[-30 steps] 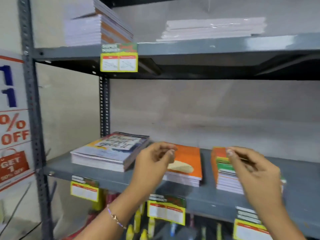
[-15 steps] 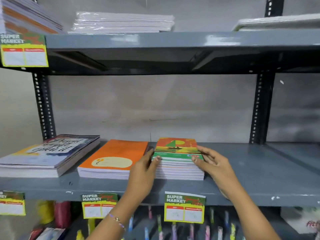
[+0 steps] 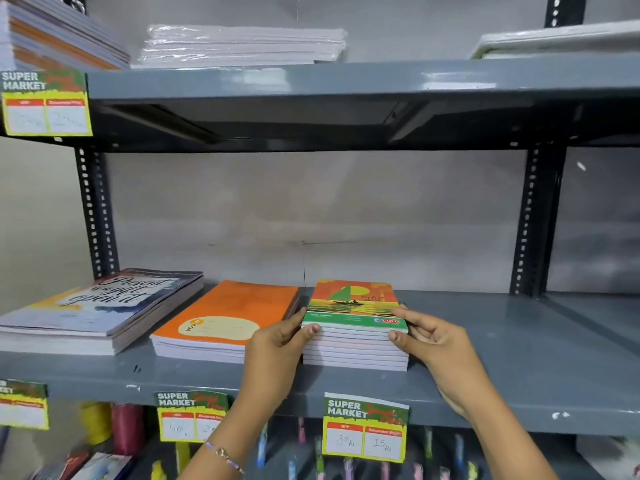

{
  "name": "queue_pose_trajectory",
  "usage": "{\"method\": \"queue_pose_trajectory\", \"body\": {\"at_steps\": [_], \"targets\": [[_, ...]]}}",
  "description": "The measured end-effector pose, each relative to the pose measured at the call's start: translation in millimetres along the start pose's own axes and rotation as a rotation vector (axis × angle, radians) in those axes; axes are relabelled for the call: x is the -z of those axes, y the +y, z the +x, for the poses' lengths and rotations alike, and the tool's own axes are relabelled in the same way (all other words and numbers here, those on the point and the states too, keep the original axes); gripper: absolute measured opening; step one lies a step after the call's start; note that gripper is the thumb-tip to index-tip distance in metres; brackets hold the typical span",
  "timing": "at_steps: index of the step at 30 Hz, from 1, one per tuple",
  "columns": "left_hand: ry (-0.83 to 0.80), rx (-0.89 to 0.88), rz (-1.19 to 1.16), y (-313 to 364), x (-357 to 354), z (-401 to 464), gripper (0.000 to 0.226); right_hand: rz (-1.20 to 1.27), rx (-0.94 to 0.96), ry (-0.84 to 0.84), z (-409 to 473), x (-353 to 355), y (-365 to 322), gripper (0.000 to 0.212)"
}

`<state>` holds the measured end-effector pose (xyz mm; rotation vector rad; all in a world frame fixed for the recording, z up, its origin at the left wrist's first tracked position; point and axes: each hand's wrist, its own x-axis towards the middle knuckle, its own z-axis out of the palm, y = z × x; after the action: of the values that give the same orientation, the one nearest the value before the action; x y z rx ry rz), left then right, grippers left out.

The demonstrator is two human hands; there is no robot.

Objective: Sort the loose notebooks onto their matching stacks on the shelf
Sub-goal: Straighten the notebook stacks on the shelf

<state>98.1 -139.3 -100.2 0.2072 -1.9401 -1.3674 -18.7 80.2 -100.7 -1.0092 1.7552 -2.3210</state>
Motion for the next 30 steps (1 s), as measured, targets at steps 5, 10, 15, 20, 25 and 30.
{"method": "queue_pose_trajectory", "body": {"at_steps": [5, 10, 15, 20, 25, 30], "targets": [[0.007, 0.024, -0.037, 2.7, -0.9, -0.9, 0.051, 0.007, 0.001, -0.034, -1.3, -0.7, -1.7, 0.047], [0.019, 0.056, -0.071, 0.5, -1.0, -0.4, 0.031, 0.000, -0.011, -0.040, -2.3, -1.0, -3.4, 0.048], [0.008, 0.050, -0.115, 1.2, 1.0, -0.4, 0.037, -0.011, -0.010, -0.049, -3.0, -1.5, -4.7, 0.045], [0.001, -0.006, -0.060, 0.8, 2.3, -2.0, 0.031, -0.023, -0.004, -0.057, -3.4, -1.7, -5.6, 0.036], [0.029, -0.012, -0.046, 0.0, 2.0, -2.1, 0.026, -0.041, 0.004, -0.048, -3.8, -2.7, -5.0, 0.029], [0.047, 0.009, -0.061, 2.1, 1.2, -1.6, 0.027, -0.084, 0.011, -0.042, -3.2, -2.5, -3.2, 0.023]]}}
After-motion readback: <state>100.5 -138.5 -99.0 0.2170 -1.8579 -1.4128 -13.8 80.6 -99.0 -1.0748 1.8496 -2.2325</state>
